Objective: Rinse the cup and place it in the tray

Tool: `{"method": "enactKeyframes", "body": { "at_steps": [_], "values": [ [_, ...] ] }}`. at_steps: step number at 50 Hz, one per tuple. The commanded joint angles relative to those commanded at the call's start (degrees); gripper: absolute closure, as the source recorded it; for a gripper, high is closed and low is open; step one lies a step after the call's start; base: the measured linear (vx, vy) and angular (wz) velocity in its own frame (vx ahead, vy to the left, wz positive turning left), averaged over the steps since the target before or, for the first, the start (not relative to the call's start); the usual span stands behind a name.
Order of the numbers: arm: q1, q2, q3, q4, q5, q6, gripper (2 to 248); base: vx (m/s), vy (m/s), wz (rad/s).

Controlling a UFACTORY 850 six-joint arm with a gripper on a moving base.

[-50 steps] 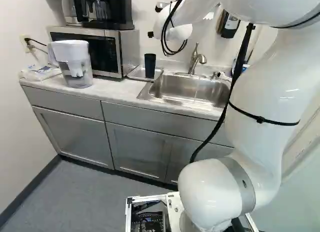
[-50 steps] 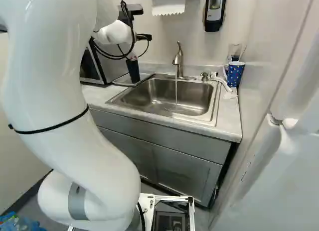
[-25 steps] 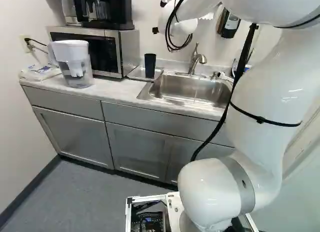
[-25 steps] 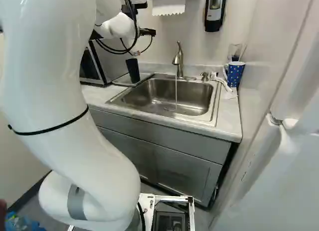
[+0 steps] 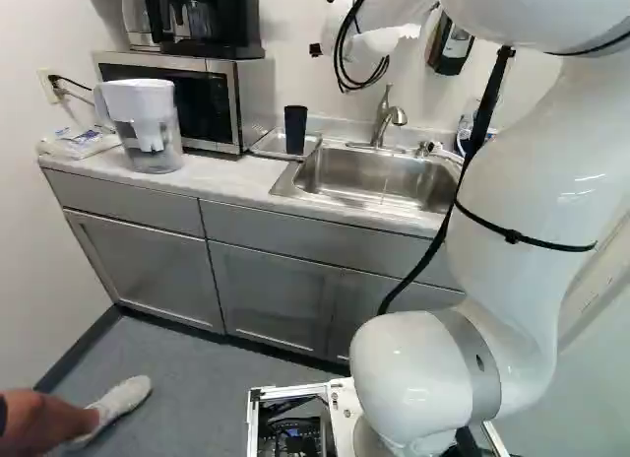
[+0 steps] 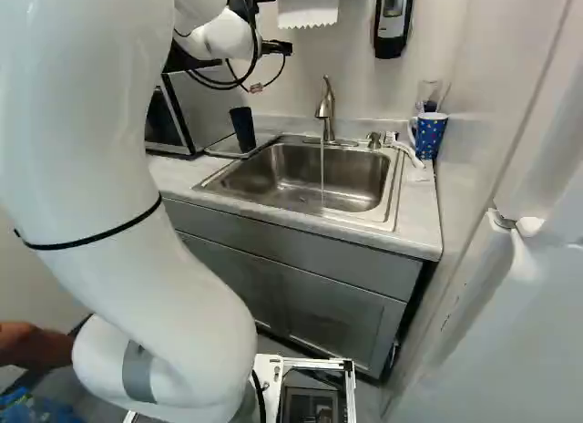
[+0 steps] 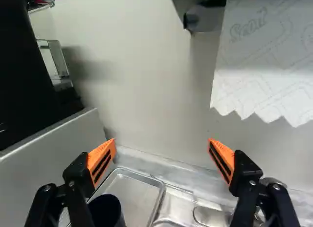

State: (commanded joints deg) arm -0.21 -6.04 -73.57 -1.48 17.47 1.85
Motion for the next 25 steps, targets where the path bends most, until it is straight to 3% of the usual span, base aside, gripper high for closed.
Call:
{"method": "enactKeyframes", "body": {
  "at_steps": [25],
  "values": [
    [-1.84,0.07,-0.98,0.0,-0.85,0.0,3,0.0,0.0,0.0]
  ]
}}
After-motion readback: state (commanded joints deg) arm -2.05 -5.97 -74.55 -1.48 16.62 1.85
